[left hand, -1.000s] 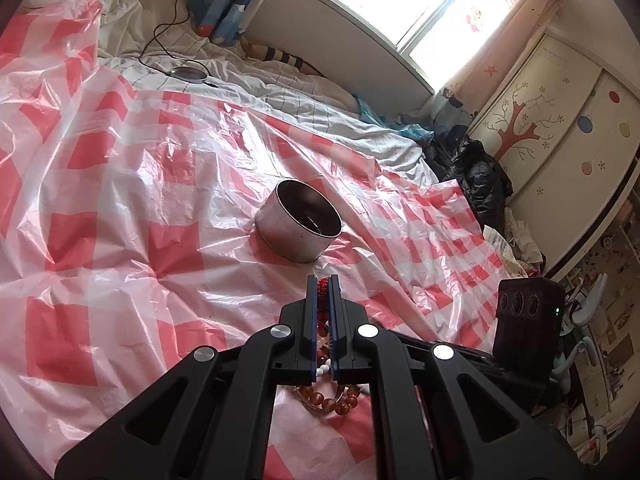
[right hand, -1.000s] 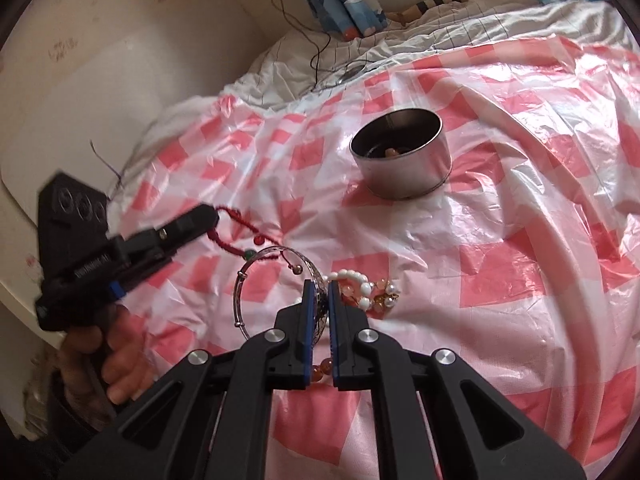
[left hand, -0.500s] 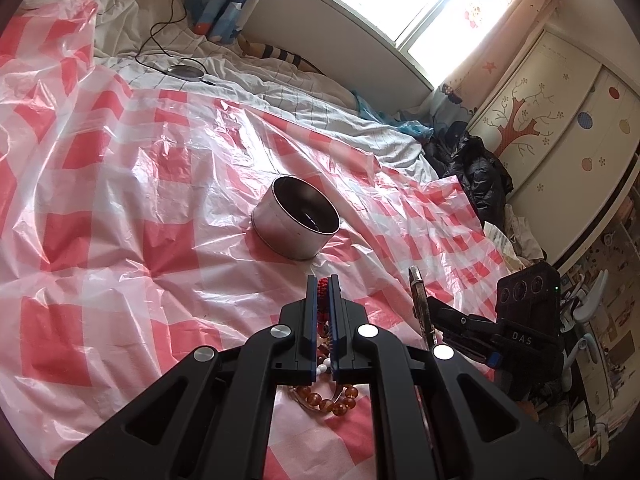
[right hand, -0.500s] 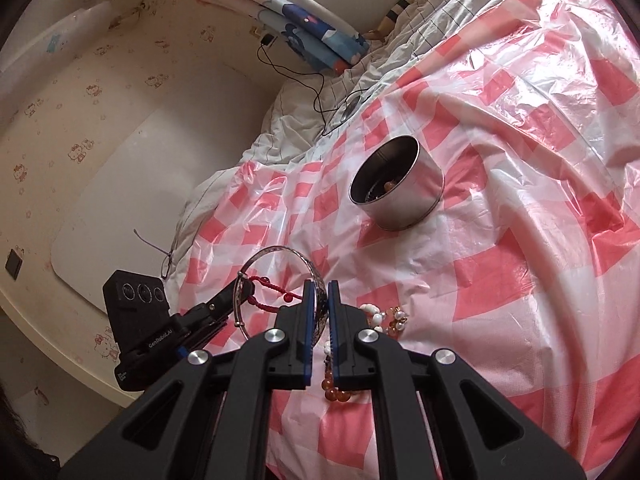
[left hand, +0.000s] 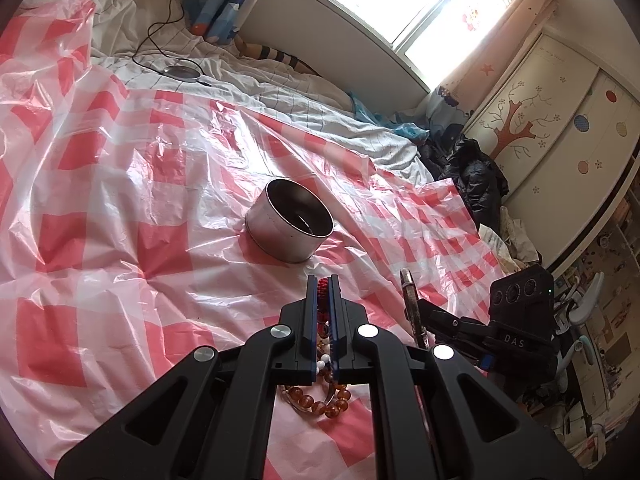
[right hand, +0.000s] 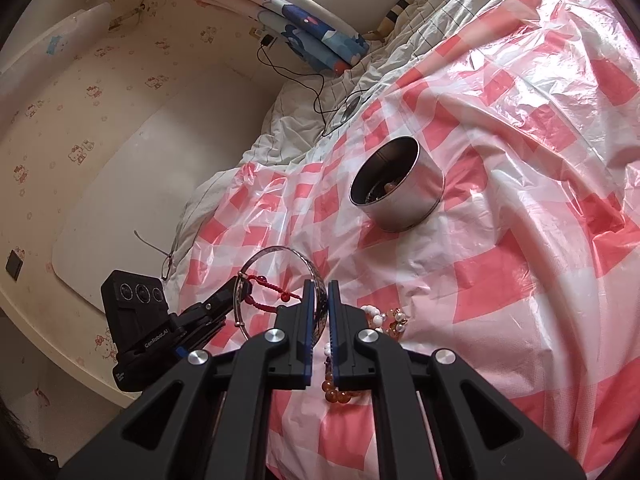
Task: Organize jewelry
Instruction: 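Carry the held bracelets over the steel tin and open both tools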
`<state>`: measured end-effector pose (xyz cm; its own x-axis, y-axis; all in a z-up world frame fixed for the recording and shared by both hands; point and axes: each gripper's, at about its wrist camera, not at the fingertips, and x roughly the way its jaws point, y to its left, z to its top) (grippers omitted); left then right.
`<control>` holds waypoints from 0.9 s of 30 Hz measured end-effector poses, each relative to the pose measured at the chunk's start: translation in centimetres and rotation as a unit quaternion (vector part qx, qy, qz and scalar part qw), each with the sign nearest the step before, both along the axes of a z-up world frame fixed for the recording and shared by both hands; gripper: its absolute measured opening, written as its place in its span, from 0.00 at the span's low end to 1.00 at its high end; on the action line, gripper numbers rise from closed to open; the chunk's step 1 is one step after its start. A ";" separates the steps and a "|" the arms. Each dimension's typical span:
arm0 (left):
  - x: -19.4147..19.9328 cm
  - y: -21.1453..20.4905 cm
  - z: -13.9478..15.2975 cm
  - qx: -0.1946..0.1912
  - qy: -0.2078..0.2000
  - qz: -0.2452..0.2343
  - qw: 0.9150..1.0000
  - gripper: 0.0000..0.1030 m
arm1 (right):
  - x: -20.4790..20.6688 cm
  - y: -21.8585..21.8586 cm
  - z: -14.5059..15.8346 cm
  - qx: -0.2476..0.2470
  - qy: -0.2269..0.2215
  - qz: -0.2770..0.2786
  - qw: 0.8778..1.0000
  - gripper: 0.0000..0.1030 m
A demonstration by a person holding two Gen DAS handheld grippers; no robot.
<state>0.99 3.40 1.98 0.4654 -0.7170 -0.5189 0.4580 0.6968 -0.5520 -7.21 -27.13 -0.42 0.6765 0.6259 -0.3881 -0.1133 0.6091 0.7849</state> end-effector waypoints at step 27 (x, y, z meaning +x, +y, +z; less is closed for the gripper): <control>14.4 -10.6 -2.6 0.093 0.043 -0.006 0.995 0.05 | 8.7 -4.9 -0.1 -0.014 0.008 -0.081 0.997 0.07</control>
